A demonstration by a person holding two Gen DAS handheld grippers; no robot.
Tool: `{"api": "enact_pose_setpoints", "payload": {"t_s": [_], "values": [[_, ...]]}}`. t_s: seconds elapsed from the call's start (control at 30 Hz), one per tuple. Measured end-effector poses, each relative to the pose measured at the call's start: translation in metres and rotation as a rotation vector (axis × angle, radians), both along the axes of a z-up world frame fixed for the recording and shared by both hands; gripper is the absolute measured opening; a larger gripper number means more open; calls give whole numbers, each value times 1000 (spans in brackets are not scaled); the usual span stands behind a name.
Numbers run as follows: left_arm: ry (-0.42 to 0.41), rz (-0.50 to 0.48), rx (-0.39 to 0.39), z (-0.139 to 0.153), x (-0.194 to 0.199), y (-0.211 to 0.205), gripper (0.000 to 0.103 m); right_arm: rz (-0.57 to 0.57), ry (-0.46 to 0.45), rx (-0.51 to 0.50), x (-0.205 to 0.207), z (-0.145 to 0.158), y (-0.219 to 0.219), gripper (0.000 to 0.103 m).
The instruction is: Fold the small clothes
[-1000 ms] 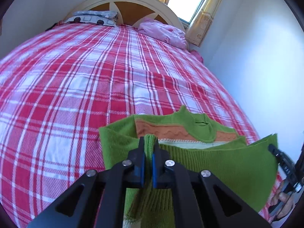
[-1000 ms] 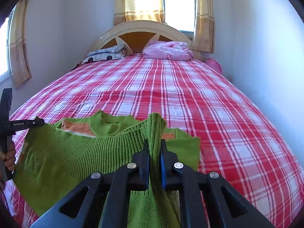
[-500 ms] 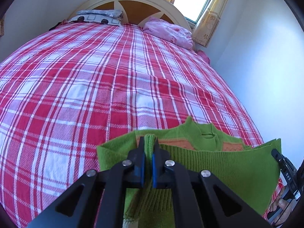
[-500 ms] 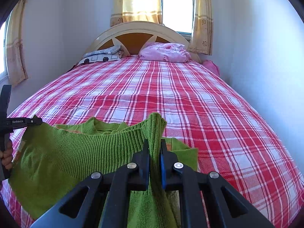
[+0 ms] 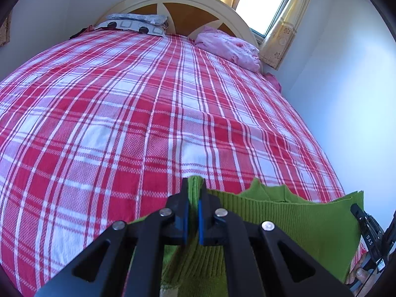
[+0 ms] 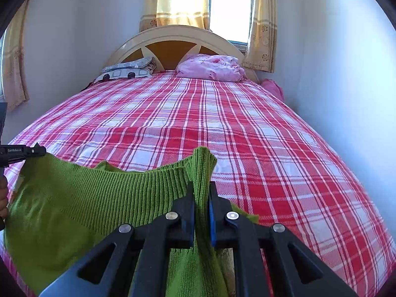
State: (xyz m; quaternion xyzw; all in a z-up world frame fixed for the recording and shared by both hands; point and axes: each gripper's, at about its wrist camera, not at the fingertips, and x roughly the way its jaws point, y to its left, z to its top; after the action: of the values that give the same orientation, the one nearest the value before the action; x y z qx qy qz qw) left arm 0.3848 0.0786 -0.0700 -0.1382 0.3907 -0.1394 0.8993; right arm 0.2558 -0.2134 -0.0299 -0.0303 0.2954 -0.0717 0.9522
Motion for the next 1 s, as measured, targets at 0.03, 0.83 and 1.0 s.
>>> {"api": "enact_pose_setpoints", "payload": {"t_s": [0.03, 0.83, 1.0], "values": [[1, 7, 9, -1, 4, -1, 6, 0, 1, -8, 4, -1, 0, 8], [-7, -58, 180, 7, 5, -19, 8, -122, 47, 175, 44, -28, -56, 20], [-20, -150, 218, 15, -43, -36, 8, -124, 36, 200, -16, -8, -60, 20]]}}
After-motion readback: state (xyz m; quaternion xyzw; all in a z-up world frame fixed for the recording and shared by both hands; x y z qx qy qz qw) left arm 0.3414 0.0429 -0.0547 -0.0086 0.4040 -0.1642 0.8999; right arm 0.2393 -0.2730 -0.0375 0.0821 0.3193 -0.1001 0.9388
